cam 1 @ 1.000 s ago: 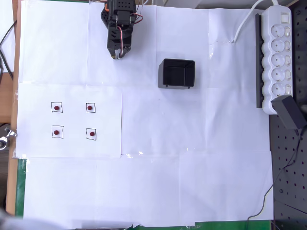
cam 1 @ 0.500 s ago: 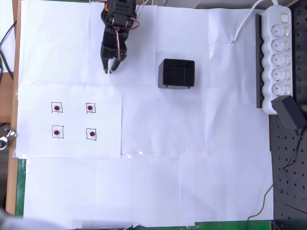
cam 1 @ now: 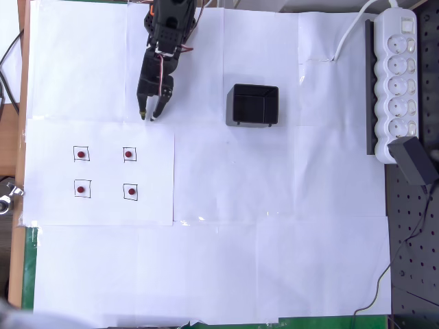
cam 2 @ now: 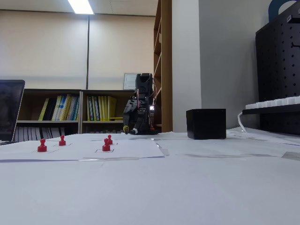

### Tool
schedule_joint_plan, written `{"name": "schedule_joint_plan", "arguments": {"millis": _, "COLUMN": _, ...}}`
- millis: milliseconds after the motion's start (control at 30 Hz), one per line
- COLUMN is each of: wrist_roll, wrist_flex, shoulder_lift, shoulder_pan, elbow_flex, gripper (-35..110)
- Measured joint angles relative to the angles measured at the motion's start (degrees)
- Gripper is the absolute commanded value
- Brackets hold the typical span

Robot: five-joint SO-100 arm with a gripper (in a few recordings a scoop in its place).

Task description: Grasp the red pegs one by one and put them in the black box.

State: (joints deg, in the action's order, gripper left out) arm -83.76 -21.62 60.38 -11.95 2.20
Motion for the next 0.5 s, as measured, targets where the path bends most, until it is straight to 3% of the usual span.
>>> {"name": "schedule_joint_plan", "arguments": {"millis": 500, "wrist_roll": -6.06, "wrist_flex": -22.24, "shoulder_lift": 26.02, "shoulder_pan": -1.49, "elbow_flex": 8.53, "gripper": 14}}
